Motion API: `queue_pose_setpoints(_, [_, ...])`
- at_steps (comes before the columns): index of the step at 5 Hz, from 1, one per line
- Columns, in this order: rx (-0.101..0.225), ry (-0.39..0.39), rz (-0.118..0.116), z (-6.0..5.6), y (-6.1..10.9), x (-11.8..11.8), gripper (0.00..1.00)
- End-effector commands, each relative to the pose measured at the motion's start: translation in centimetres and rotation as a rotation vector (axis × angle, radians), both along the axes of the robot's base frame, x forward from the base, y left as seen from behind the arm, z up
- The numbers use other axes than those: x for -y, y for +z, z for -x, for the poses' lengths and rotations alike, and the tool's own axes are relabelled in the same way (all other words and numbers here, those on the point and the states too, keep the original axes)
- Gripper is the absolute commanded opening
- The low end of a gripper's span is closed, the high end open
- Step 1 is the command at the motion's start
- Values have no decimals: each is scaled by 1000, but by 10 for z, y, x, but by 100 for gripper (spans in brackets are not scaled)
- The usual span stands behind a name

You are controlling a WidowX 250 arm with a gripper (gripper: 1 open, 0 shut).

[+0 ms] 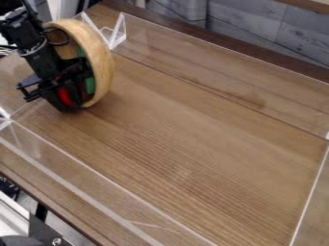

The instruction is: Move the red fruit to the left

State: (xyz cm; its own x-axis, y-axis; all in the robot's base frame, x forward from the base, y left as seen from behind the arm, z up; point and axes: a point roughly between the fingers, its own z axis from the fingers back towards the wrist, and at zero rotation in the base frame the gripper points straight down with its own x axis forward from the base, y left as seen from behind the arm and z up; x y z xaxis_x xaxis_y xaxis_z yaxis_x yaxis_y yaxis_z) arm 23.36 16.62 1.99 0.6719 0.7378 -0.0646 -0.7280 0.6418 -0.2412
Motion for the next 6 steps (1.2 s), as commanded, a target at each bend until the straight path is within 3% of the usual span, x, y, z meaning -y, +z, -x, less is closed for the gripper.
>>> queue_pose_setpoints(1, [-21,49,17,9,-2,5,0])
queue_pose_setpoints(2, [-24,21,15,10,9,12,100])
queue_pose_setpoints(5, [-12,-99,36,-15,24,3,100])
queue_pose_setpoints(6, [-3,-70,44,-16,33,-3,100])
